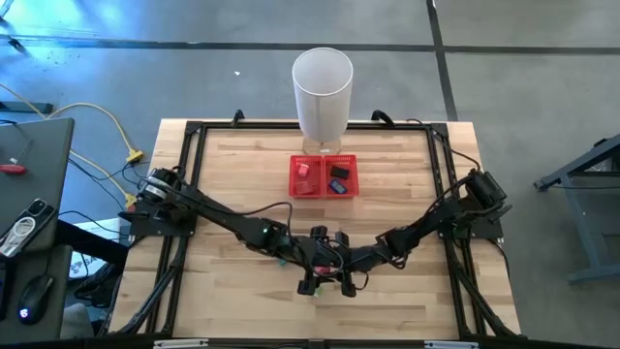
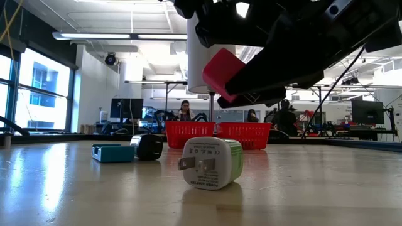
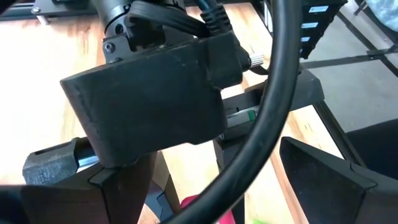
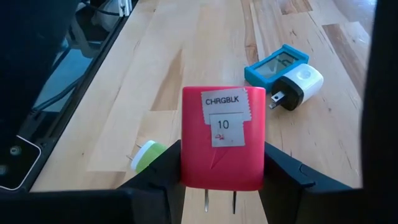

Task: Pick & Place Office items
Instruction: Put the pink charger adapter into the left red bin

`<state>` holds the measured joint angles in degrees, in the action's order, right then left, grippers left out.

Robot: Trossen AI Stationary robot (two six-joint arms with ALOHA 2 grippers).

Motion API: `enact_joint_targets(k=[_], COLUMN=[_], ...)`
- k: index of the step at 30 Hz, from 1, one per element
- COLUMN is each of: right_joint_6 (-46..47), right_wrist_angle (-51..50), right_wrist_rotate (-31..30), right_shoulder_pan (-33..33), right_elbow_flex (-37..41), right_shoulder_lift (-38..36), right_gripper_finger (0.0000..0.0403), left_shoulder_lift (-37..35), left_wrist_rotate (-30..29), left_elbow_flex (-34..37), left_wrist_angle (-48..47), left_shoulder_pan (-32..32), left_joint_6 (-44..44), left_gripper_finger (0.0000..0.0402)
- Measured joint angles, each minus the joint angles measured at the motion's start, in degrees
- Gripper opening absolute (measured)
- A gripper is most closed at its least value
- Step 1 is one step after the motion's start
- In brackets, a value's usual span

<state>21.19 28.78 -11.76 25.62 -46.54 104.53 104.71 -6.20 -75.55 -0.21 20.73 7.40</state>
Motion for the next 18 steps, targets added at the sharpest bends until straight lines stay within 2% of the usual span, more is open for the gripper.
enact_joint_targets(k=[8,14,18], right_joint_6=[0.00,0.02,0.00], right_wrist_angle=[0.08,-0.41,-0.55], right_wrist_rotate=[-0.25,-0.07,0.19], right_shoulder_pan=[0.38,0.38,0.36], right_elbow_flex=[0.00,0.00,0.00], right_shoulder_lift=[0.00,0.04,0.07], right_gripper_finger=[0.0144,0.0144,0.0144], left_shoulder_lift=[0.00,0.00,-0.02], left_wrist_rotate=[-0.17,-0.35,1.62], left_elbow_flex=[0.00,0.00,-0.02], left_wrist_angle=[0.77,1.25,1.15], left_shoulder_pan=[-0.08,-0.20,-0.22], left_joint_6=[0.54,9.78,11.17], left_gripper_finger=[0.0331,0.0331,0.0331])
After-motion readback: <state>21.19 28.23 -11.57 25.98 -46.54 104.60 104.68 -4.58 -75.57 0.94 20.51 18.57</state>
